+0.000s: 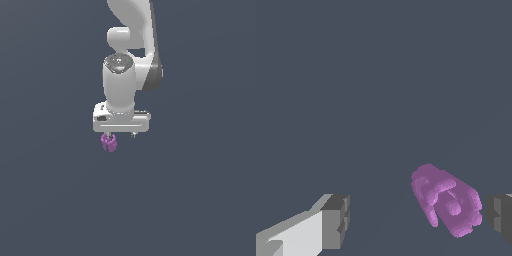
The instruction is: Pick up the object and move it to a goal position.
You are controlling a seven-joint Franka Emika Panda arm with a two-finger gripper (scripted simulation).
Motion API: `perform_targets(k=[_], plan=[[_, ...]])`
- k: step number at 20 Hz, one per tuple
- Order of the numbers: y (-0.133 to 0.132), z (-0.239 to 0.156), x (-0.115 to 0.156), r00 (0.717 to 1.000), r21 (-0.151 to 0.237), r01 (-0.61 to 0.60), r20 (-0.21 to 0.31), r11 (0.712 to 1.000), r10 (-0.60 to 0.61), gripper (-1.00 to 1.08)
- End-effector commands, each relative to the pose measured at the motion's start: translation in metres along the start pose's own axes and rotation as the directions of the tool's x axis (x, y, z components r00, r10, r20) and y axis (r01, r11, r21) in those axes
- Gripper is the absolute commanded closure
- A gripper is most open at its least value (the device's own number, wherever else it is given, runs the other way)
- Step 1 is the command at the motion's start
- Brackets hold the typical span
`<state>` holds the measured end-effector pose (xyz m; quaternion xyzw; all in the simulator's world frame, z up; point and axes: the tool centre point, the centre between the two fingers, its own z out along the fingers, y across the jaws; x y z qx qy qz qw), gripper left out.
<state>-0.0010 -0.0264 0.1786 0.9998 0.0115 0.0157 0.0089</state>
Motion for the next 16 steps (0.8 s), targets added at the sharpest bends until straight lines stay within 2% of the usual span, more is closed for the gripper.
perform_targets(k=[1, 7, 16], plan=[[0.006, 0.005, -0.003, 1.000, 0.001, 0.026, 0.003, 1.000, -0.026, -0.92], [0.024, 0.020, -0.015, 0.993, 0.007, 0.115, 0.011, 0.993, -0.115, -0.92], [0.052, 0.045, -0.038, 0.966, 0.019, 0.257, 0.020, 0.966, -0.258, -0.92]])
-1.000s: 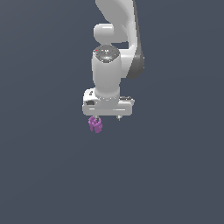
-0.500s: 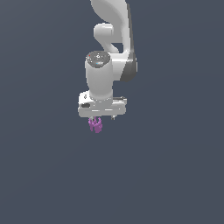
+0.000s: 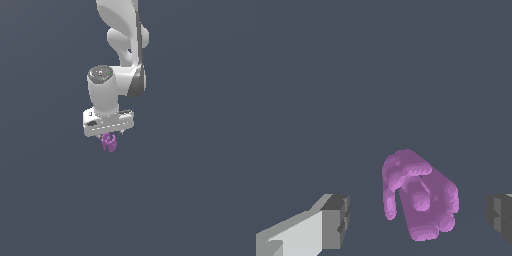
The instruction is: Pick up the object and move it to a goal position.
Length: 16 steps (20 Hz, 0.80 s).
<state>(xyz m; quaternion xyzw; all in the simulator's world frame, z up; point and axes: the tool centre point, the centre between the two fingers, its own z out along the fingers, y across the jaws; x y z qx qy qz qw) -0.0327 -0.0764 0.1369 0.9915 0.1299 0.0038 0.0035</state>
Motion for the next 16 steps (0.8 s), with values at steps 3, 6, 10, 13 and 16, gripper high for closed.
perform_targets(k=[3, 6, 10, 13, 16], plan=[[0.008, 0.009, -0.011, 0.998, 0.004, 0.055, 0.003, 0.998, -0.055, -0.92], [0.011, 0.013, -0.015, 0.997, 0.006, 0.079, 0.005, 0.997, -0.079, -0.92], [0.013, 0.016, -0.019, 0.995, 0.008, 0.098, 0.005, 0.995, -0.098, -0.92], [0.014, 0.016, -0.020, 0.995, 0.009, 0.102, 0.006, 0.995, -0.102, -0.92], [0.014, 0.017, -0.020, 0.995, 0.008, 0.099, 0.006, 0.995, -0.099, -0.92]])
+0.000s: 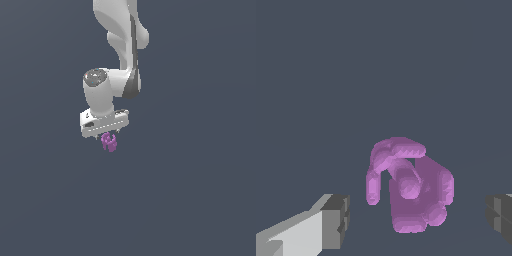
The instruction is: Pick up the object and move it to a goal position.
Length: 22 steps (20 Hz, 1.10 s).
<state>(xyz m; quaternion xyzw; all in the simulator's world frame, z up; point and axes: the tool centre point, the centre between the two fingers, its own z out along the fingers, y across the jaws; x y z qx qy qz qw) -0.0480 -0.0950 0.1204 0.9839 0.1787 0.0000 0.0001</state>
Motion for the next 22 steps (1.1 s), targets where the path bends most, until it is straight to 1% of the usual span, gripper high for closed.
perform_targets(k=[1, 11, 16, 17, 22], plan=[[0.000, 0.003, 0.000, 1.000, 0.000, 0.000, 0.000, 1.000, 0.000, -0.92], [-0.001, 0.043, -0.001, 1.000, 0.000, 0.003, 0.000, 1.000, -0.003, -0.92], [0.000, 0.050, -0.001, 1.000, 0.000, 0.004, 0.000, 1.000, -0.004, -0.92], [0.000, 0.050, -0.001, 1.000, 0.000, 0.004, 0.000, 1.000, -0.004, 1.08], [0.000, 0.050, -0.001, 1.000, 0.000, 0.004, 0.000, 1.000, -0.004, 1.08]])
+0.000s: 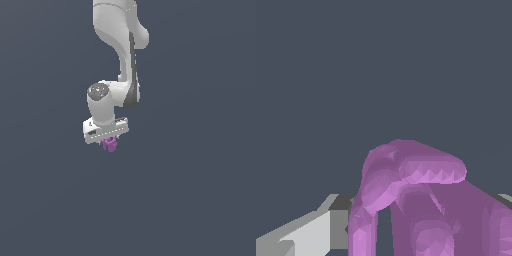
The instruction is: Pick up the object and move it to a goal position.
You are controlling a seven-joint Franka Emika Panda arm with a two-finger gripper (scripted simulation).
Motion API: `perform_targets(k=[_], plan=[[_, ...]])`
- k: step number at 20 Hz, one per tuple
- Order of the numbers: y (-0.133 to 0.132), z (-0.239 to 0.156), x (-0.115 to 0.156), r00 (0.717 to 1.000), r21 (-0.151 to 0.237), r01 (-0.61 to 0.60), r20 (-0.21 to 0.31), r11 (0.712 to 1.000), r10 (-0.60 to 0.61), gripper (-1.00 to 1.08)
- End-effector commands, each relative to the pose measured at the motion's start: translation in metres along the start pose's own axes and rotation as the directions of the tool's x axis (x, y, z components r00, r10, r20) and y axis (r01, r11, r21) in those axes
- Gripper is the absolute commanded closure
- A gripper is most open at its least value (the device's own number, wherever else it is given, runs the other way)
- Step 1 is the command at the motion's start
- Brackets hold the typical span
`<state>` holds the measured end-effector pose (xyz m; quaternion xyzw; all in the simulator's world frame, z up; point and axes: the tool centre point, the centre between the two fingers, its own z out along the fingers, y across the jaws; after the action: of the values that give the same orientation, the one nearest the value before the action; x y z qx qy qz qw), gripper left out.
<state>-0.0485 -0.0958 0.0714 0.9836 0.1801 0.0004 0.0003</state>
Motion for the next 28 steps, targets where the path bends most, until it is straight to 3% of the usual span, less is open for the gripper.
perform_targets(k=[1, 14, 28], plan=[[-0.001, 0.001, 0.000, 1.000, 0.001, 0.001, 0.001, 1.000, -0.001, 1.08], [0.006, -0.018, 0.009, 1.000, 0.000, 0.000, 0.000, 1.000, 0.000, 1.08], [0.039, -0.110, 0.056, 1.000, 0.000, 0.000, 0.000, 1.000, 0.000, 1.08]])
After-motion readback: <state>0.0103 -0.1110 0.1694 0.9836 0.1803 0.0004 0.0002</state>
